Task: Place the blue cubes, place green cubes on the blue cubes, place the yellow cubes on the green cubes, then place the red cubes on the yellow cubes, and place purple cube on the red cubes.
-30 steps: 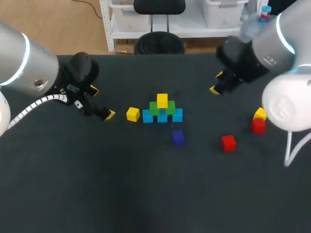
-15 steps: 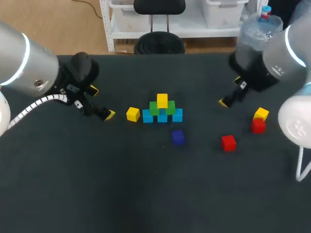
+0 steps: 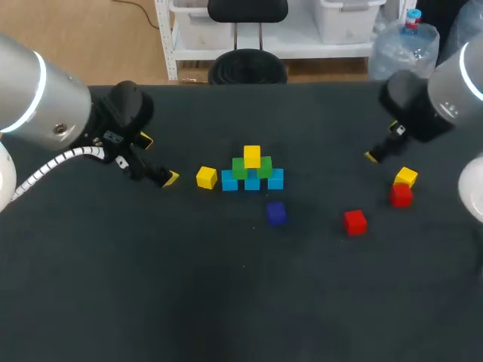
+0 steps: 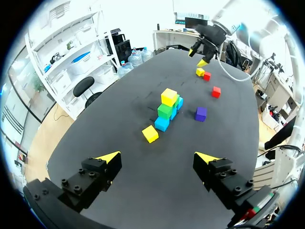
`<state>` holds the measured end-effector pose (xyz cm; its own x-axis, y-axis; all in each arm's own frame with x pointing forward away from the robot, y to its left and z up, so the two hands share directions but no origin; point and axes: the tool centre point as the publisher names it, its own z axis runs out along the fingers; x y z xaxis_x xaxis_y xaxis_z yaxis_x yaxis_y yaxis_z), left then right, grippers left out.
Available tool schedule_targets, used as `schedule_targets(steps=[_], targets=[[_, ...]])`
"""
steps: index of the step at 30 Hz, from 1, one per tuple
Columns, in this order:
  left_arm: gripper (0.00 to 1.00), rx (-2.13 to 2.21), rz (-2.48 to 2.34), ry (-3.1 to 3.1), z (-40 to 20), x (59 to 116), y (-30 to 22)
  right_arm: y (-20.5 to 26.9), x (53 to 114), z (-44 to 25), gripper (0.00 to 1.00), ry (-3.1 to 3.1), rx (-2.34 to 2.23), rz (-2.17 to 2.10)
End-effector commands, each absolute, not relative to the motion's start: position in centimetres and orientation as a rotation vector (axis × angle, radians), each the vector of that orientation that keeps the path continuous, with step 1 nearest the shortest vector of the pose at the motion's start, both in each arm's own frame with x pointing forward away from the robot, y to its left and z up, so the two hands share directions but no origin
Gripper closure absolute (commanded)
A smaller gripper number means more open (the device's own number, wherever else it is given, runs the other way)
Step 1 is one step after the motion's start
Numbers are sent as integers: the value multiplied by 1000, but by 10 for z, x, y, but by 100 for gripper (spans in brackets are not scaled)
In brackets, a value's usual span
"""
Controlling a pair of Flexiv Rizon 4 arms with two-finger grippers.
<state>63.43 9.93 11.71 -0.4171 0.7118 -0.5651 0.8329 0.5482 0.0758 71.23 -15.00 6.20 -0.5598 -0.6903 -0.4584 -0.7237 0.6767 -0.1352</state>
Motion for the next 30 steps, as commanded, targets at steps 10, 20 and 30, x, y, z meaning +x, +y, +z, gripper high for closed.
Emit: schedule_targets(steps=[10,20,30], targets=[[0,1244,-298,2235,117,634,101,-187,697,69,23,2427,-1141,98],[0,1244,-298,2235,117,634,101,-206,702,56,38,2444,-1165,168],[0,1244,-298,2235,117,634,101,-217,699,44,49,2459,-1216,227]])
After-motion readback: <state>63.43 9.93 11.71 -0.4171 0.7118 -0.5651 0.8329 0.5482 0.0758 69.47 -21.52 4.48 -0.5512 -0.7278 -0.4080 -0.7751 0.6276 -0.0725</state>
